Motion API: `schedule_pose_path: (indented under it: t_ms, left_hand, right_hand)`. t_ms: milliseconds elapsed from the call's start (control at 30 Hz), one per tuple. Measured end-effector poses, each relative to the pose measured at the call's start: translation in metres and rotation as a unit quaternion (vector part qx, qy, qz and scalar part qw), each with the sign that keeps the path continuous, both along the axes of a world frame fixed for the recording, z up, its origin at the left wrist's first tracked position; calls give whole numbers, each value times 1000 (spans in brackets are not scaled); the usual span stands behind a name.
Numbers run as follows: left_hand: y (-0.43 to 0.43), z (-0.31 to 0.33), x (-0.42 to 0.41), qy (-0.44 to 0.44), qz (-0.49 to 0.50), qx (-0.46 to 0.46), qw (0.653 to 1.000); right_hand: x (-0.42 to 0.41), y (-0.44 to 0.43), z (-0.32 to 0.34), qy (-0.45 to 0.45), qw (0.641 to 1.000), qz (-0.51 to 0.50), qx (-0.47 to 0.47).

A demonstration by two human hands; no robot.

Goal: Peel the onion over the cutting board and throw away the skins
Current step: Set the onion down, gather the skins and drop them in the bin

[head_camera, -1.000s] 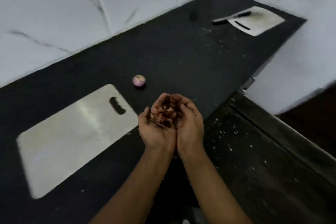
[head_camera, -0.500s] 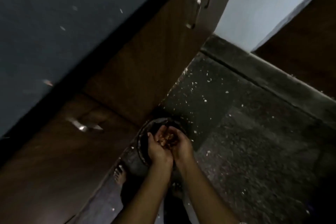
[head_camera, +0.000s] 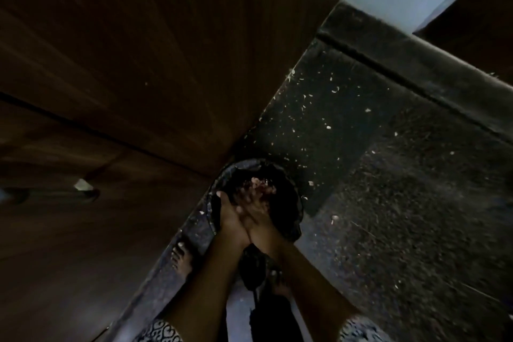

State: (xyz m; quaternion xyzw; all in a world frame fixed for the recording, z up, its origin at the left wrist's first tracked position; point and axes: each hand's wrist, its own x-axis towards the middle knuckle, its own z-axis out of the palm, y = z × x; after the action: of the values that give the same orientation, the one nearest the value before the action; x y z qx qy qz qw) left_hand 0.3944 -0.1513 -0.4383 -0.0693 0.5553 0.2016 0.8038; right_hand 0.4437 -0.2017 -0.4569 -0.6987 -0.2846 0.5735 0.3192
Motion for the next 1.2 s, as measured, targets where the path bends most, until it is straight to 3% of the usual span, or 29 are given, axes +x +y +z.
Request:
schedule_pose_path:
  t_ms: [67, 133, 233, 267, 333, 433, 500, 600, 667, 733, 767, 833, 933, 1000, 1067, 1167, 1200]
  left_hand:
    - [-1, 3, 1, -35, 13, 5, 999]
    - [-1, -1, -3, -41, 43, 15, 998]
    - [-3, -9, -9, -50, 71, 12, 996]
    - [-3, -8, -8, -90, 88, 0, 992]
    - [-3, -4, -2, -86, 57, -4, 995]
    - [-12, 0, -5, 22, -62, 43, 997]
    - [-20, -2, -9, 93, -71, 74, 990]
    - [-26, 3, -8, 195, -82, 101, 972]
    - [-22, 14, -5, 264, -198, 150, 932]
    - [-16, 21, -7, 381, -350, 224, 826]
    - [-13, 27, -9, 415, -397, 245, 781]
    - [-15, 46, -11, 407, -479, 278, 726]
    - [-23, 74, -9, 346, -590, 339, 646]
    - [-24, 92, -11, 336, -595, 376, 626]
    - [-23, 148, -14, 358, -583, 390, 616]
    - [-25, 256, -23, 445, -547, 467, 534]
    - [-25, 289, -32, 449, -508, 510, 528]
  right_hand:
    - [8, -1, -17, -72, 991, 47, -101]
    - [23, 6, -18, -103, 982, -5, -160]
    - [16, 12, -2, -27, 995, -94, -12]
    - [8, 10, 6, -30, 998, -49, 31]
    - [1, -7, -2, -58, 995, 64, 46]
    - [25, -15, -27, -117, 981, 135, -79]
    - [36, -9, -27, -139, 984, 79, -76]
    - [39, 4, -20, -118, 981, -143, -66]
    - [41, 4, -6, -137, 965, -206, -87]
    - [46, -2, 11, -196, 954, -181, -137]
    - [46, -3, 21, -184, 958, -165, -146]
    - [45, -9, 44, -114, 982, -75, -131]
    - [46, -17, 81, -148, 979, 114, -81]
    - [49, -22, 119, -169, 977, 114, -61]
    - [50, -22, 170, -265, 960, 57, -65]
    - [42, -24, 257, -352, 936, 3, 10]
    - [35, -23, 285, -342, 938, 0, 62]
